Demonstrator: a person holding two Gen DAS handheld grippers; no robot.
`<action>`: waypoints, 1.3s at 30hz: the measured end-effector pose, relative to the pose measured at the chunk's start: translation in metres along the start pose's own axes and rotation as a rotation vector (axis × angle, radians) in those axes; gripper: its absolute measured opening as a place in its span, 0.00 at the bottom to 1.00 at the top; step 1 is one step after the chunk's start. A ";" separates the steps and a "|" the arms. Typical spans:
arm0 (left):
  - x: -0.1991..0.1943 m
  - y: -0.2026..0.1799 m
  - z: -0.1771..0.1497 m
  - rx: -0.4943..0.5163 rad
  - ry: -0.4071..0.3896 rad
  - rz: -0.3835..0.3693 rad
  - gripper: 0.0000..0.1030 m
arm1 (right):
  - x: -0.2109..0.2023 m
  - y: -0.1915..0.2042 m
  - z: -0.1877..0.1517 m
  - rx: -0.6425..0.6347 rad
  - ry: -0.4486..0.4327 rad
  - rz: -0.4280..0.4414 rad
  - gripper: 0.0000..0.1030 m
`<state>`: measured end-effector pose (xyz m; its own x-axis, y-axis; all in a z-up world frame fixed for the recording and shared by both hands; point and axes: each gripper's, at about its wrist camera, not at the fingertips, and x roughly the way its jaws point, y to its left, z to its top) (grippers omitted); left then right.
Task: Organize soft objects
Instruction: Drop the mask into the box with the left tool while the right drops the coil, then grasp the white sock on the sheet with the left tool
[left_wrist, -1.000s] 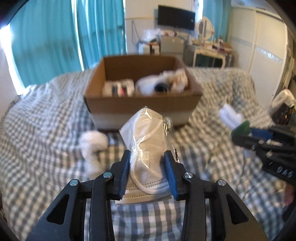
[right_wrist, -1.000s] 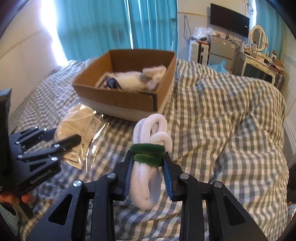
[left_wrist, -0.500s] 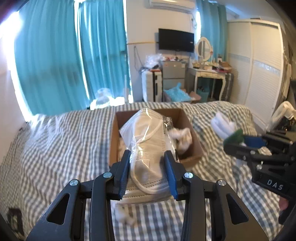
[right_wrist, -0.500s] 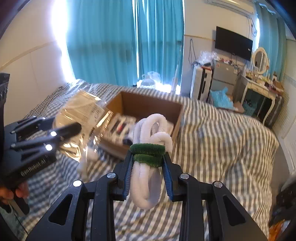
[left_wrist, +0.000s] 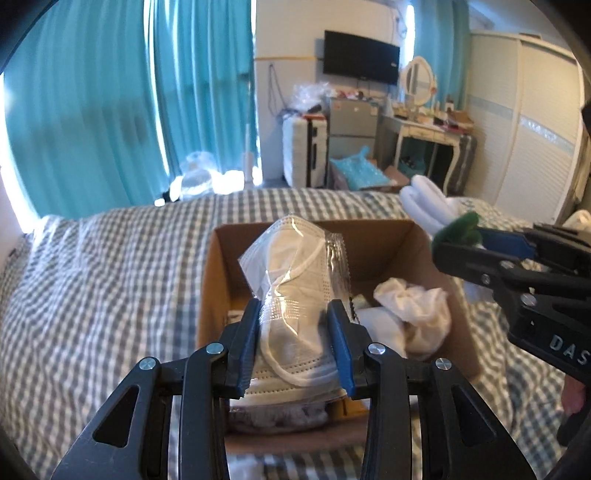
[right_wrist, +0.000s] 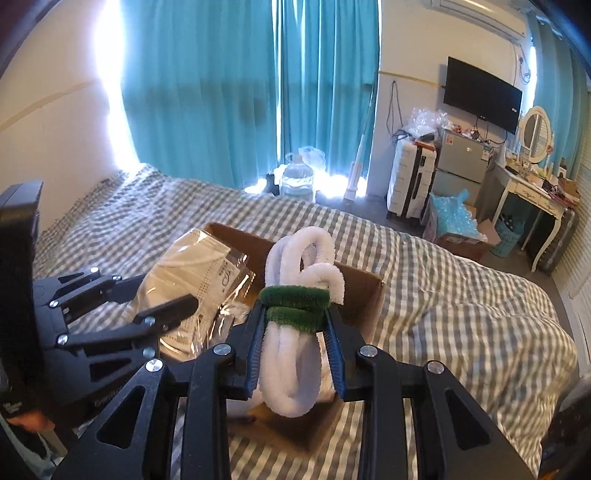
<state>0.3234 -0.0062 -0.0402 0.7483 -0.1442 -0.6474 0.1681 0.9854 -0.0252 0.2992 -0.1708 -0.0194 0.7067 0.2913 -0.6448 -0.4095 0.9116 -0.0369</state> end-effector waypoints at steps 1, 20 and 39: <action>0.007 0.001 0.000 0.000 0.005 -0.001 0.35 | 0.012 -0.002 0.002 0.000 0.010 0.000 0.29; 0.001 -0.004 0.001 0.035 -0.015 0.067 0.71 | 0.032 -0.031 0.003 0.115 0.002 0.005 0.69; -0.242 -0.014 -0.002 0.069 -0.244 0.126 0.89 | -0.205 0.014 -0.003 0.075 -0.125 -0.103 1.00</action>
<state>0.1388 0.0153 0.1158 0.8972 -0.0466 -0.4392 0.1009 0.9897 0.1013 0.1470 -0.2188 0.1096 0.8107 0.2246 -0.5407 -0.2900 0.9563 -0.0377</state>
